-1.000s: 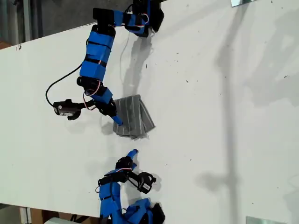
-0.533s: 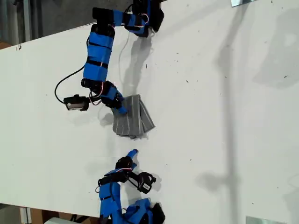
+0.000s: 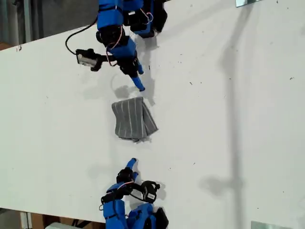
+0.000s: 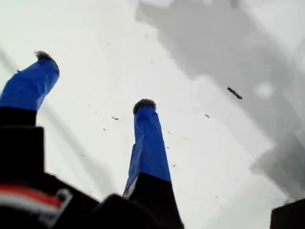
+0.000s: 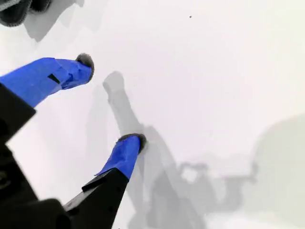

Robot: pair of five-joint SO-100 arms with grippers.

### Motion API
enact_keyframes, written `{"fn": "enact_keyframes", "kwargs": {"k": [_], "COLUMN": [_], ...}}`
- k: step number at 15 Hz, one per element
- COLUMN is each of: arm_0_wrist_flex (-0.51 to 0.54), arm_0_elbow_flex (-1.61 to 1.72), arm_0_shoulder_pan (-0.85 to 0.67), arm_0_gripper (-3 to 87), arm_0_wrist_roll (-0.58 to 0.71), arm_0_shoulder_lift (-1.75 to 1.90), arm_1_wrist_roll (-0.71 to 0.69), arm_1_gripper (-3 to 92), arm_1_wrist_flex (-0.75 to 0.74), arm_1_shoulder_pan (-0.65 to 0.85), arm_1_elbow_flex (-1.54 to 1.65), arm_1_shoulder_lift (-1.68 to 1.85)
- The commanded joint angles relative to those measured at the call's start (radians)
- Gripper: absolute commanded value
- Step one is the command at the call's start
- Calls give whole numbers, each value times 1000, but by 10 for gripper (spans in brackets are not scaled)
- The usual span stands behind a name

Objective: Grasp corners of a square towel and fold twice.

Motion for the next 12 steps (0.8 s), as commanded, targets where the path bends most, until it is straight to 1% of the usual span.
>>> {"fn": "enact_keyframes", "kwargs": {"k": [1, 2, 3, 4, 5, 6, 7, 8, 9, 10, 12], "arm_0_wrist_flex": [52, 147, 285, 434, 485, 494, 489, 518, 522, 477, 463], "arm_0_elbow_flex": [64, 115, 161, 179, 201, 227, 276, 341, 396, 456, 511], "arm_0_shoulder_pan": [66, 66, 49, 34, 61, 80, 86, 92, 104, 129, 121], "arm_0_gripper": [277, 275, 274, 272, 269, 264, 258, 254, 253, 253, 248], "arm_0_wrist_roll": [-49, -63, -71, -77, -87, -120, -147, -178, -233, -281, -321], "arm_0_shoulder_lift": [272, 491, 755, 1005, 1161, 1195, 1246, 1370, 1404, 1404, 1404], "arm_1_wrist_roll": [61, 71, 83, 92, 110, 110, 133, 163, 184, 209, 296], "arm_1_gripper": [366, 367, 367, 369, 377, 378, 365, 359, 353, 345, 331], "arm_1_wrist_flex": [-97, -97, -17, 67, 78, 61, 83, 87, 87, 98, 143], "arm_1_shoulder_pan": [-86, -112, -129, -135, -141, -144, -130, -132, -141, -147, -186], "arm_1_elbow_flex": [232, 331, 397, 437, 430, 456, 477, 505, 528, 549, 581], "arm_1_shoulder_lift": [325, 528, 747, 893, 859, 870, 876, 881, 881, 884, 887]}}
